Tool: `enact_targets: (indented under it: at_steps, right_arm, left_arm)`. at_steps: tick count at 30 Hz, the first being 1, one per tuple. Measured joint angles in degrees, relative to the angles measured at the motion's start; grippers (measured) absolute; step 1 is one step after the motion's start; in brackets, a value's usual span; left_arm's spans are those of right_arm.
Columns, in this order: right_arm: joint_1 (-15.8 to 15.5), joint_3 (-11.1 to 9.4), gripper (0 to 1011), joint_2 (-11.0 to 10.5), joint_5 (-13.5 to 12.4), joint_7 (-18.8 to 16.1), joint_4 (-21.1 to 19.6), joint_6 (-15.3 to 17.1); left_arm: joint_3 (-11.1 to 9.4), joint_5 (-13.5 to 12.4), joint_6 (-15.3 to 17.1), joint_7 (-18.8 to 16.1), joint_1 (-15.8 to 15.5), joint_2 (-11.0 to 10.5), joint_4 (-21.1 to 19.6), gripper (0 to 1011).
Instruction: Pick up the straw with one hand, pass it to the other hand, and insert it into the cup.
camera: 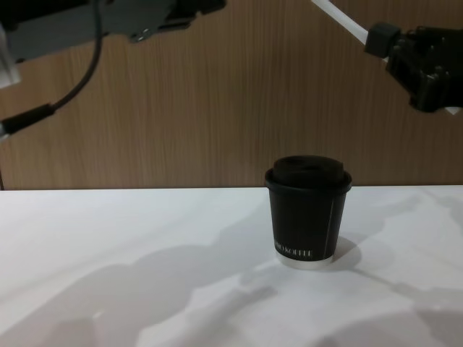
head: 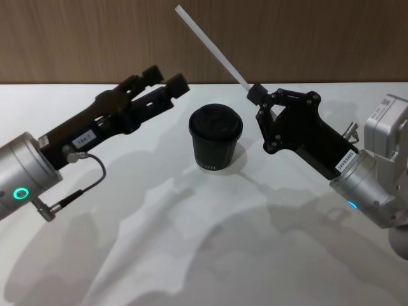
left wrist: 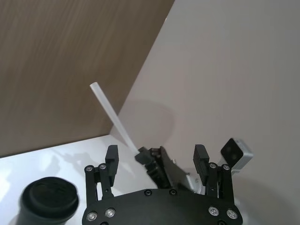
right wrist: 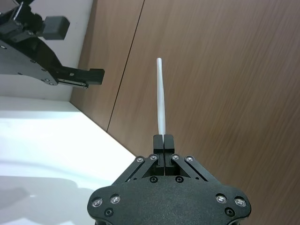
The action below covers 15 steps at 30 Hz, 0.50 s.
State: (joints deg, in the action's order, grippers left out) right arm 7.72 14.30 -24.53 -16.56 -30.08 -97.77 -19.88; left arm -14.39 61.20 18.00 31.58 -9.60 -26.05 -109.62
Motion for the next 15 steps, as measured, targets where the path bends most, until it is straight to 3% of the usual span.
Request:
enact_targets:
  at_steps: [7,15]
  right_arm:
    - [0.0,0.0,10,0.0,0.0,0.0,0.0,0.0]
    - [0.0,0.0,10,0.0,0.0,0.0,0.0,0.0]
  left_arm:
    - [-1.7,2.1,1.7,-1.9,-1.6,1.9,0.3,1003]
    - [-3.1,2.5,2.1,-4.2,-2.9,3.1,1.4,1003]
